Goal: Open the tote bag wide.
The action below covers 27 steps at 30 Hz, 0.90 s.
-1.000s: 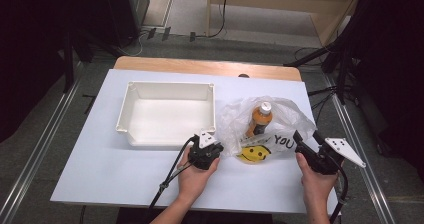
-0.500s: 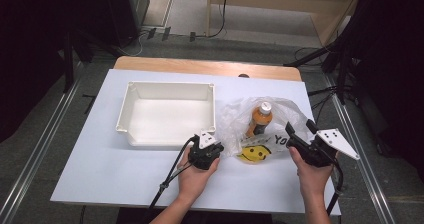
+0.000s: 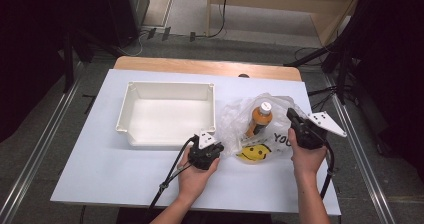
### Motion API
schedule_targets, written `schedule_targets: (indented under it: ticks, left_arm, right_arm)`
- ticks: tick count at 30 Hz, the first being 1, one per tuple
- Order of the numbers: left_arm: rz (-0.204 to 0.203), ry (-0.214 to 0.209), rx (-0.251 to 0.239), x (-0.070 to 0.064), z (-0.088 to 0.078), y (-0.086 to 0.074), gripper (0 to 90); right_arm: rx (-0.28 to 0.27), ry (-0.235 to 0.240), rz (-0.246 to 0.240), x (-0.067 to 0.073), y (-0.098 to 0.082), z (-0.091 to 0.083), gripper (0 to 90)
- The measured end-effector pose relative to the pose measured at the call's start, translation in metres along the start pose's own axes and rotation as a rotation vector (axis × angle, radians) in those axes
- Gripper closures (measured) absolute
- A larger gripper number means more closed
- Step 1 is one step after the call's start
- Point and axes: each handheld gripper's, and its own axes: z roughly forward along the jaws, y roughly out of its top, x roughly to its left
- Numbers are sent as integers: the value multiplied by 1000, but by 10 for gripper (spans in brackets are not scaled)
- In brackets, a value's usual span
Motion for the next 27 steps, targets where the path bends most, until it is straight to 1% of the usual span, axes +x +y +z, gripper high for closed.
schedule_targets:
  ticks: [1,2,3,4,5,6,7,9,10,11,12,13,14,15,16,18,23,25,26,27]
  left_arm:
    - [2,-1,0,0,0,0,900]
    - [4,-1,0,0,-1,0,900]
    - [7,-3,2,0,-1,0,900]
    - [7,-5,3,1,-1,0,900]
    - [5,-6,3,0,-1,0,900]
    - [6,-7,4,1,-1,0,900]
    - [5,-7,4,0,-1,0,900]
    - [6,-10,6,0,-1,0,900]
    - [7,-9,6,0,-1,0,900]
    - [8,-11,6,1,-1,0,900]
    - [10,-11,6,0,-1,0,900]
    - [12,-12,6,0,-1,0,900]
    - [13,-12,7,0,-1,0,900]
    - [14,-11,7,0,-1,0,900]
    - [14,-12,7,0,-1,0,900]
    - [12,-11,8,0,-1,0,900]
    - [15,-10,18,0,0,0,900]
    - [15,-8,20,0,0,0,900]
    - [16,-9,19,0,1,0,900]
    - [16,-7,19,0,1,0,900]
  right_arm:
    - [-3,-3,-1,1,3,3,900]
    - [-8,-9,-5,1,11,10,900]
    - [-8,-9,-5,1,11,10,900]
    - [-9,-10,0,0,14,14,900]
    - [-4,-7,10,-1,18,17,900]
    - [6,-8,24,-4,22,26,900]
    - [6,-8,24,-4,22,26,900]
    - [34,-9,43,-7,22,36,900]
    - [48,-9,48,-9,20,41,900]
    - [84,-19,48,-11,14,51,900]
    - [105,-33,40,-12,7,57,900]
    - [105,-33,40,-12,7,57,900]
    - [141,-39,52,-16,-3,66,900]
    - [141,-39,52,-16,-3,66,900]
    - [153,-46,60,-17,-7,68,900]
    - [193,-53,80,-20,-17,74,900]
    - [311,-88,104,-34,-38,86,900]
    - [347,-102,117,-40,-45,88,900]
    - [361,-100,143,-44,-46,87,900]
    - [364,-104,142,-45,-45,87,900]
